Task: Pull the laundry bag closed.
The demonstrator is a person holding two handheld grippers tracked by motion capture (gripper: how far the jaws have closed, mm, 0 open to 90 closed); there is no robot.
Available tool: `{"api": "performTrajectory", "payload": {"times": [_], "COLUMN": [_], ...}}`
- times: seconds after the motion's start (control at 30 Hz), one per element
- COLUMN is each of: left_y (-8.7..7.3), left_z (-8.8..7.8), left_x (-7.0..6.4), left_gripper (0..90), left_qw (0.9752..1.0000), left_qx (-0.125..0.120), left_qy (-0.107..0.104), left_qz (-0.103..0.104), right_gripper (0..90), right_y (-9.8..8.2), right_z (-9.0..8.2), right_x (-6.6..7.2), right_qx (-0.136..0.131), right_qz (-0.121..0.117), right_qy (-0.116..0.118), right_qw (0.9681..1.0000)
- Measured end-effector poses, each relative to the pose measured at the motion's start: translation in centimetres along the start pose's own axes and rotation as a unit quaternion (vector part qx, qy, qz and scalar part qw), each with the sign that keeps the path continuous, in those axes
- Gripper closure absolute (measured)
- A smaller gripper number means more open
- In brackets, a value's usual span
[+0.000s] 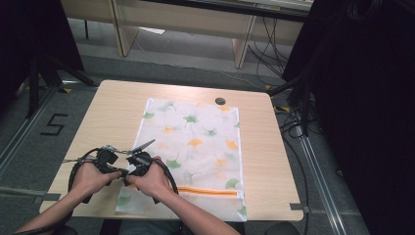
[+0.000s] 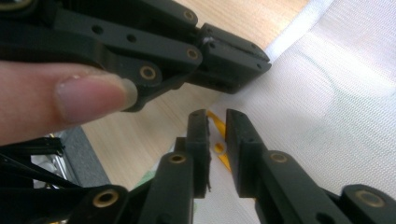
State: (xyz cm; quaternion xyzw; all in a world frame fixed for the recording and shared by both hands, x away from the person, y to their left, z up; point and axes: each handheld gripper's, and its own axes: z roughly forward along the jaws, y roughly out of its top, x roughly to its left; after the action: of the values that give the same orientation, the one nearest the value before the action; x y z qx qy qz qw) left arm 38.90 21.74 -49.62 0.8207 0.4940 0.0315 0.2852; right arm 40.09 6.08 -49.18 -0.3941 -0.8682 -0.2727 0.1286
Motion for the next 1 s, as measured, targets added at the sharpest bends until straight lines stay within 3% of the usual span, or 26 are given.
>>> {"api": "performTrajectory", "payload": {"times": [0.1,0.17,0.2,0.27,0.43,0.57,0.63,0.7,0.83,0.87,0.9,1.0], "left_y": [0.0,0.0,0.0,0.0,-0.1,-0.3,-0.5,-0.7,-0.7,-0.7,-0.7,-0.7], "left_z": [0.0,0.0,0.0,0.0,0.0,-0.8,-1.0,-1.0,-0.6,-0.6,-0.5,-1.1], "left_x": [0.0,0.0,0.0,0.0,0.1,-0.3,-0.3,-0.2,-0.1,0.0,-0.3,-0.7], "left_gripper": [87.9,87.9,87.9,87.9,86.4,85.3,85.3,85.1,84.7,84.2,83.8,83.4], "left_qw": [1.0000,1.0000,1.0000,1.0000,1.0000,0.9998,0.9998,0.9998,0.9998,0.9996,0.9998,0.9999], "left_qx": [0.000,0.001,0.000,0.000,-0.003,-0.006,-0.011,-0.001,0.004,0.010,0.001,0.003], "left_qy": [-0.001,0.000,0.000,-0.001,-0.005,-0.010,-0.012,-0.015,-0.018,-0.021,-0.018,-0.010], "left_qz": [0.000,0.000,0.001,0.002,0.006,0.014,0.011,0.015,0.009,0.016,0.008,0.012], "right_gripper": [83.4,85.3,87.2,88.2,89.9,90.0,90.0,90.0,90.0,90.0,90.0,90.0], "right_y": [-0.1,0.0,0.0,0.1,-0.1,-0.2,-0.2,-0.2,-0.3,-0.4,-0.4,-0.4], "right_z": [0.1,0.1,0.0,0.1,0.3,0.1,0.1,0.1,0.1,0.1,0.0,0.1], "right_x": [0.1,0.1,0.5,0.5,0.4,0.3,0.1,0.2,0.2,0.3,0.3,0.3], "right_qx": [0.000,0.008,0.007,0.010,0.002,0.007,0.004,0.004,0.001,0.001,0.007,0.011], "right_qz": [0.009,0.000,0.014,0.019,0.009,0.005,-0.002,0.000,0.005,0.016,0.014,0.014], "right_qy": [-0.001,0.000,0.013,0.011,0.015,-0.005,-0.001,-0.001,0.003,0.002,-0.001,-0.001], "right_qw": [1.0000,1.0000,0.9998,0.9997,0.9998,0.9999,1.0000,1.0000,1.0000,0.9999,0.9999,0.9998]}}
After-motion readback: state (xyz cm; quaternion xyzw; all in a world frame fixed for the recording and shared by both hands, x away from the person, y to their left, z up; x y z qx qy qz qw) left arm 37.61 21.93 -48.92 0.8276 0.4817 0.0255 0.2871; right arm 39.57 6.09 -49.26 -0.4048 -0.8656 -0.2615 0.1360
